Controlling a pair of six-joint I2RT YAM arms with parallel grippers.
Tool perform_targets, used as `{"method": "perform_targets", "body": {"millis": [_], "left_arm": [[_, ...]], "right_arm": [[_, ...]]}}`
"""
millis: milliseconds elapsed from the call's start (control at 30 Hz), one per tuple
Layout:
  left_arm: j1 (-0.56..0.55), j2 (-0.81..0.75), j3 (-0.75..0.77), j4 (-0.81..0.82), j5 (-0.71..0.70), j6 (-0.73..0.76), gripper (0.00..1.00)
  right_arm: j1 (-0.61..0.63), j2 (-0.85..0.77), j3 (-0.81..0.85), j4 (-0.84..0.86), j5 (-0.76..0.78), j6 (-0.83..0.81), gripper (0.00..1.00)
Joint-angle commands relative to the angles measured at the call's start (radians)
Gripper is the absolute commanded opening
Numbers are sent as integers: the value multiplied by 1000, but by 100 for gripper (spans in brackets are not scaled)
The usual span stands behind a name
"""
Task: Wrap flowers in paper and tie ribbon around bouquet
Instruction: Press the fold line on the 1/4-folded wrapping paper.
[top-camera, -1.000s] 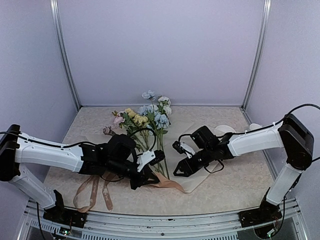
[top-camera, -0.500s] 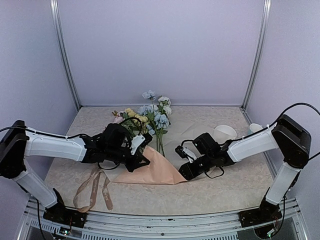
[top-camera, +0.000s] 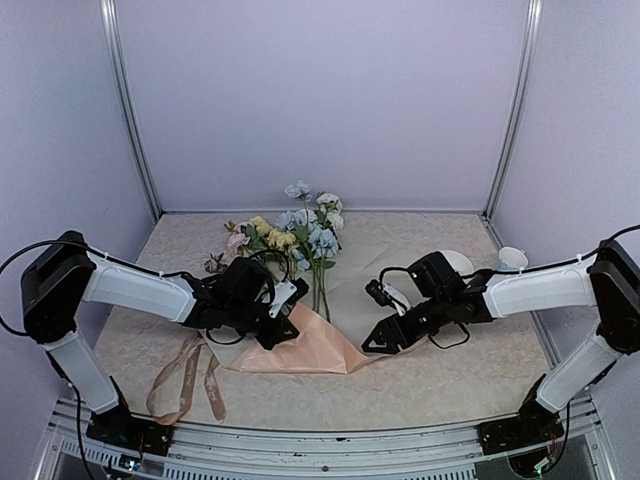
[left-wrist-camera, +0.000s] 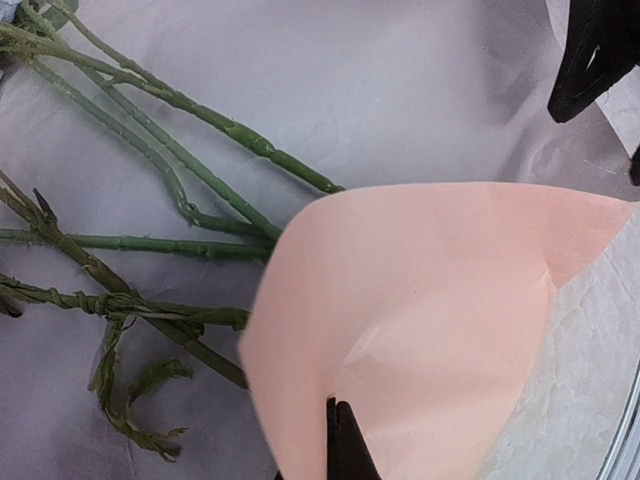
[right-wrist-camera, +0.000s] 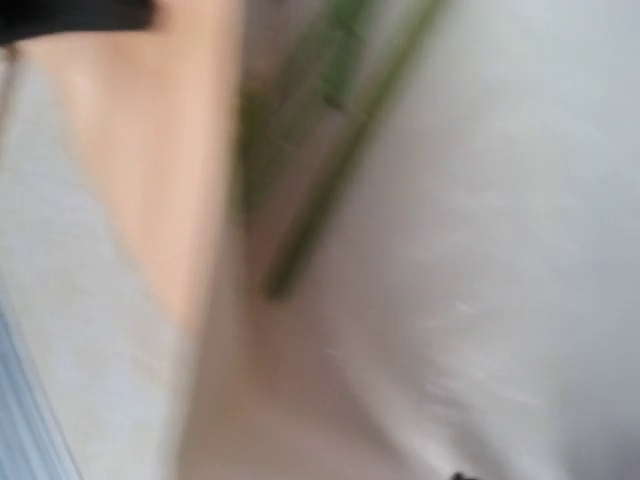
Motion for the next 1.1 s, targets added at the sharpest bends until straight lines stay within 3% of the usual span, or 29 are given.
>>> {"method": "perform_targets", "body": {"millis": [0,167,433,600,767,1067], "left_arm": [[7,19,21,32,3,11,0],[7,22,17,31,6,10,0],[8,37,16,28,-14,9,0],[8,47,19,21,-22,16,0],[8,53,24,3,-46,31,0],[8,46,25,-3,-52,49,0]], "right_arm": [[-2,-19,-2,95,-162,-41,61],[12,38,4,172,-197,-59,68],[41,71,-55,176,-244,-101,63],[41,84,-61,131,-140,-80,37],[32,117,-62,76,-105,-24,19],[-11,148,-17,-78,-49,32,6]]}}
